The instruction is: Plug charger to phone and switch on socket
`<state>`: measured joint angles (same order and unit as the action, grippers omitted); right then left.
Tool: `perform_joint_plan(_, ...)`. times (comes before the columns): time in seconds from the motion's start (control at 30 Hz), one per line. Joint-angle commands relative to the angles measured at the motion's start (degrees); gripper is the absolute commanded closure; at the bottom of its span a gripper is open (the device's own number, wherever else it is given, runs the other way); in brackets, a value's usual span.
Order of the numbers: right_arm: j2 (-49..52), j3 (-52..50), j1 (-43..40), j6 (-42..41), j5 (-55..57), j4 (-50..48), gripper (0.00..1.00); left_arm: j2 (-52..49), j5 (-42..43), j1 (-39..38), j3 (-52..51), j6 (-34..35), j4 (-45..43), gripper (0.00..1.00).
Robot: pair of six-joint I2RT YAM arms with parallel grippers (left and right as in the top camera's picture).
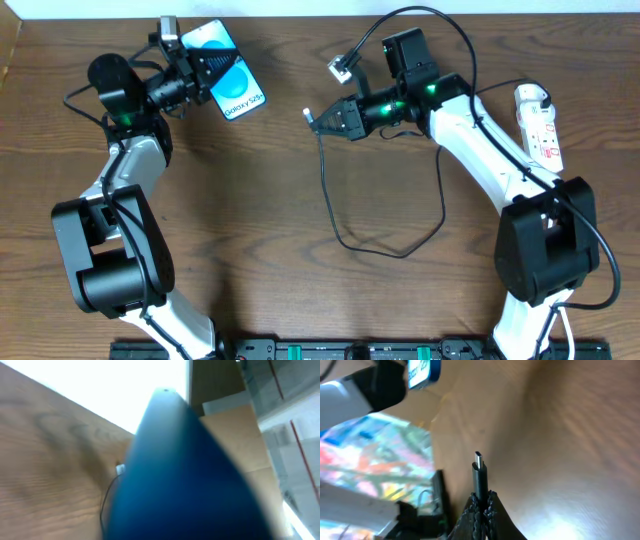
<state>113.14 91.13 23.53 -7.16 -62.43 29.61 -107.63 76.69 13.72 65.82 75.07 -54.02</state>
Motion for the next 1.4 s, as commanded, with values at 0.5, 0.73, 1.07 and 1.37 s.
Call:
perform_joint_plan(0.5,-0.1,0.5,6.7,-16.7,-10.4,-18.4,0.99,0.3,-0.8,-1.0,1.0,21.7,-19.2,0.93)
perform_joint_plan(0.73,-0.1,0.5,6.7,-19.6,-9.9,-21.3,0.99,0.3,-0.9,-3.6,1.0,22.5,-19.6,0.93)
perform_joint_plan(1.07,-0.1,0.5,6.7,-21.4,-8.6,-23.4,0.99,0.3,1.1,-3.7,1.0,22.5,-20.9,0.93)
perform_joint_plan(1.37,-0.1,0.5,6.6,-23.0,-7.7,-24.2,0.99,0.3,1.3,-3.7,1.0,22.5,-20.9,0.93)
